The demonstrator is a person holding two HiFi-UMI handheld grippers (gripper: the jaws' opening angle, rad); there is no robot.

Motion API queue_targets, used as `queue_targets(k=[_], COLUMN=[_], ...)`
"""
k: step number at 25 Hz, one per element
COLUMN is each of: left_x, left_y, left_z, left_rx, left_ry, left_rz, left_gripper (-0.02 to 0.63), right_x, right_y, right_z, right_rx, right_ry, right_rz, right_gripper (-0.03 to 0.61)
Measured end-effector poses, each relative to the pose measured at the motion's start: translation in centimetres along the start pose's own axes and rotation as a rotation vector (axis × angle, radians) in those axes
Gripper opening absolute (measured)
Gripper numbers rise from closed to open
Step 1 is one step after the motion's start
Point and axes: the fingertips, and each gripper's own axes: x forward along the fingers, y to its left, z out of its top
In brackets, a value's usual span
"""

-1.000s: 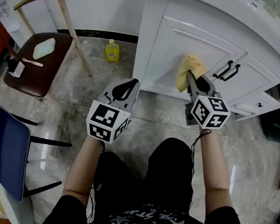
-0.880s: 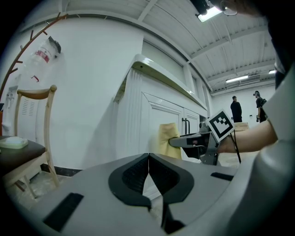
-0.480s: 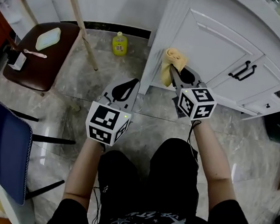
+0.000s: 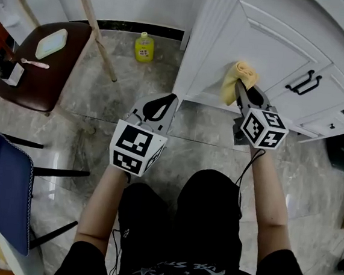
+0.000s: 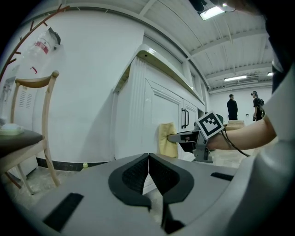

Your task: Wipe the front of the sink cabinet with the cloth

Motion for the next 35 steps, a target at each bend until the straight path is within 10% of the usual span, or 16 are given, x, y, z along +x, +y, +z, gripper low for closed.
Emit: queue_targets(k=[23,35], left_x=[5.5,3.7], left_y=[-8.2,-4.3], left_z=[-0.1,-1.6], left_rx=[-0.012,-0.047], left_ry=[0.019,0.028], left_rz=[-0.107,-0.043], left_gripper=[0.018,0.018], right_x=[-9.4,-4.4], right_y=[-15.8,-4.6], right_z=[-4.4,-5.2], right_rx=[0.109,0.016], right_ry=[0.031,0.009], right_rz=[-0.310,-0.048], right_gripper=[0.063,0.063])
